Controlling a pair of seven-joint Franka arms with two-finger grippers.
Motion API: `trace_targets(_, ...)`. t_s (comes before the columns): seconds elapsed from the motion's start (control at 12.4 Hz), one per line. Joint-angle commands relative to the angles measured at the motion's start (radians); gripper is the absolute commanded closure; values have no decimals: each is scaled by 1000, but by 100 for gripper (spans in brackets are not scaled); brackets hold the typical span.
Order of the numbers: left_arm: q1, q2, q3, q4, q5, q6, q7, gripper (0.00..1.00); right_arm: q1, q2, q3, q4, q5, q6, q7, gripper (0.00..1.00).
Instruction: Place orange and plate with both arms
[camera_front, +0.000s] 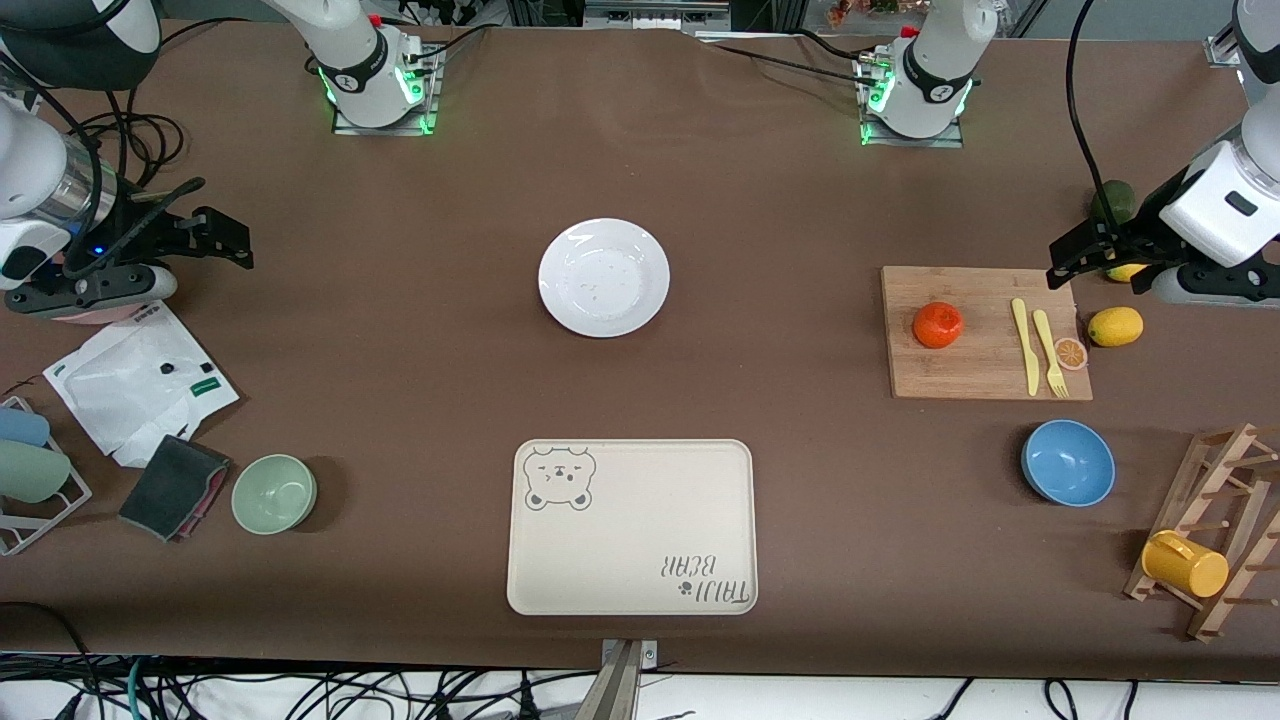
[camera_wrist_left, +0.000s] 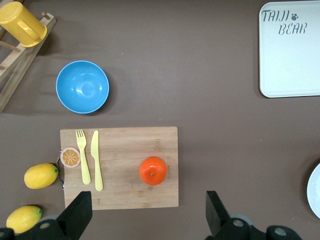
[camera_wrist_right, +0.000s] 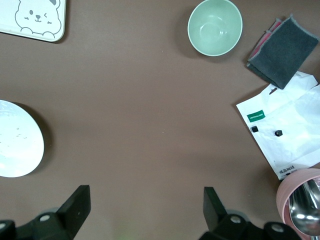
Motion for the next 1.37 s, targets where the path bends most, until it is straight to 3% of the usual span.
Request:
trace_targets(0.0, 3, -19, 3, -13, 27, -10, -9, 0, -4, 8, 6, 22, 2, -13, 18, 0)
trace_targets(1.29, 1, -13, 0, -7, 27, -51, -6, 0, -6, 8, 4, 21, 4, -13, 7, 0)
